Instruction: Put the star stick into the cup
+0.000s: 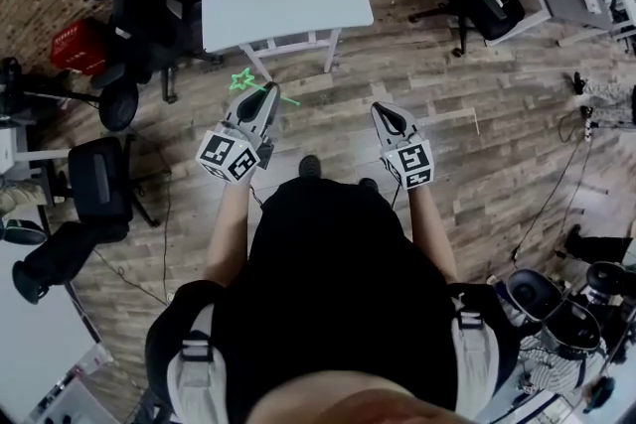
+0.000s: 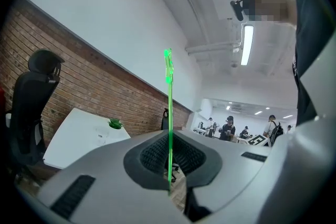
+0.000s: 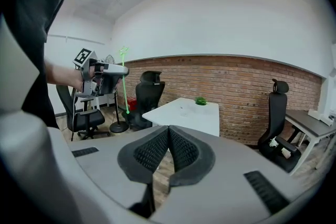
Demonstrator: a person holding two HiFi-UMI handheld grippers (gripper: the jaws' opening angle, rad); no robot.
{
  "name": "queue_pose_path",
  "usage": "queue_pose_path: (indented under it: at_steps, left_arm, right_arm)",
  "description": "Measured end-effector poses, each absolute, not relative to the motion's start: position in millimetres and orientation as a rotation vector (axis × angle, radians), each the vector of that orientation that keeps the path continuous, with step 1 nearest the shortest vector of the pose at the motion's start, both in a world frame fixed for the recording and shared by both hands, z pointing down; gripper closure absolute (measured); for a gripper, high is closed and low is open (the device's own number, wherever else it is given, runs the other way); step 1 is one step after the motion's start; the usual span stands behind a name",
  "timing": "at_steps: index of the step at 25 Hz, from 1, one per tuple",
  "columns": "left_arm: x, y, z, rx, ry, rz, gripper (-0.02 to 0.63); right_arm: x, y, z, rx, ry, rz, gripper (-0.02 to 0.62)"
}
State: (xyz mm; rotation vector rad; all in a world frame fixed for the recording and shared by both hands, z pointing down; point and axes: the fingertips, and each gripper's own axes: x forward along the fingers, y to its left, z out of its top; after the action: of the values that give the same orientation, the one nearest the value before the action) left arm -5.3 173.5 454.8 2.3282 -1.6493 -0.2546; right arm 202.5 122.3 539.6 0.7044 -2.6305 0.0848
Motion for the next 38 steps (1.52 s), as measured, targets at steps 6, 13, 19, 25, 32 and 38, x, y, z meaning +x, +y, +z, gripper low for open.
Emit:
queue_pose_path:
  at_steps: [6,13,19,25,32,38]
  left_arm:
    - [-18.3,173.3,459.5,2.36,-1.593,-0.237,0.579]
    - [-35.1,174.2,467.0,2.373,-1.552,-0.232,0.578]
    - [-38.8,168.8,465.3,2.388,-1.534,-0.237,0.578]
    - [-42.2,174.3,469.6,2.371,-1.549,-0.245,0.578]
    - [-42.1,167.7,469.6,2.349,-1.586,-0.245,0.578]
    - [-41.1,157.1,467.3,2.354,-1.575,-0.227,0.578]
  right_arm:
    - [190.5,131.7,542.5,0.762,-2.602,0.117,0.598]
    - [177.8,137.8,542.9,0.823,-2.595,0.122,0.597]
    - [179.6,140.5,544.8,0.847,-2.571,0.132,0.597]
    - [179.0,139.8,546.2,0.841,-2.572,0.111,0.597]
    - [177.8,127.5,547.5,0.806,-2.584,0.117,0.597]
    - [170.6,107.1,549.9,0.795,-2.601,0.135,0.598]
